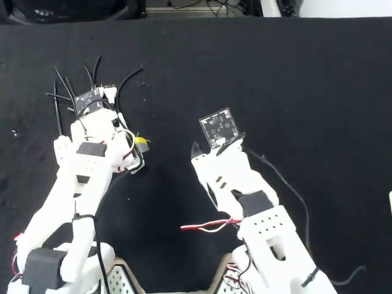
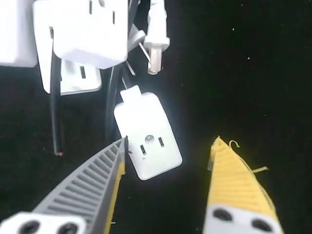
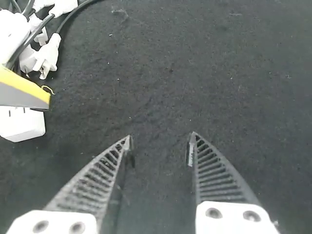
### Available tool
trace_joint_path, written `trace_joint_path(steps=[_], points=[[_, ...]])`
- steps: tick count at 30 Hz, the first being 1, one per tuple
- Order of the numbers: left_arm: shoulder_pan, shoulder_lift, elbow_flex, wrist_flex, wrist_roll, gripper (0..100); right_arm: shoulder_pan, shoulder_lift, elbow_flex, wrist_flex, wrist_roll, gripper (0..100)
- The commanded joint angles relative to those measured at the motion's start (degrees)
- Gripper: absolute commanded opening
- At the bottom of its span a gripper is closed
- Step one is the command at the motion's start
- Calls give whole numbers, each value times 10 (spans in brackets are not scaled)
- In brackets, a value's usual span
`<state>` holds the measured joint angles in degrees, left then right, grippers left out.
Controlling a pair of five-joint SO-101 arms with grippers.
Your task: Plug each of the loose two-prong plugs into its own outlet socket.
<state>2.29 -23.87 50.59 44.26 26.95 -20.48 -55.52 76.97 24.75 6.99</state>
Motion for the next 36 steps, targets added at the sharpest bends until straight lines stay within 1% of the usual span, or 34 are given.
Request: trace_joint_path(steps=[1,4,6,9,14,16,19,21,23,28,33,36], points=[[-7,48,-10,-35,25,277,-4,6,-3,-13,-5,170],[-24,132,-30,-58,27,277,-4,6,-3,-12,-4,170],[-34,186,-68,-52,27,276,-4,6,-3,-12,-4,170],[-35,251,-131,-14,27,274,-4,6,-3,-12,-4,170],[-31,281,-213,101,23,266,-4,7,-3,-15,-4,170],[-32,276,-240,151,18,195,-4,7,-3,-15,-3,170],[-36,265,-276,212,-21,19,-4,7,-3,-15,-3,170],[-37,258,-286,248,-33,55,-4,7,-3,-15,-3,170],[-37,243,-296,286,-40,28,-3,7,-3,-15,-3,170],[-38,181,-317,387,-121,30,-3,7,-3,-16,-3,170],[-66,90,-352,494,-199,30,-2,7,-3,-16,-3,170],[-89,33,-376,543,-287,30,-2,7,-3,-16,-3,170]])
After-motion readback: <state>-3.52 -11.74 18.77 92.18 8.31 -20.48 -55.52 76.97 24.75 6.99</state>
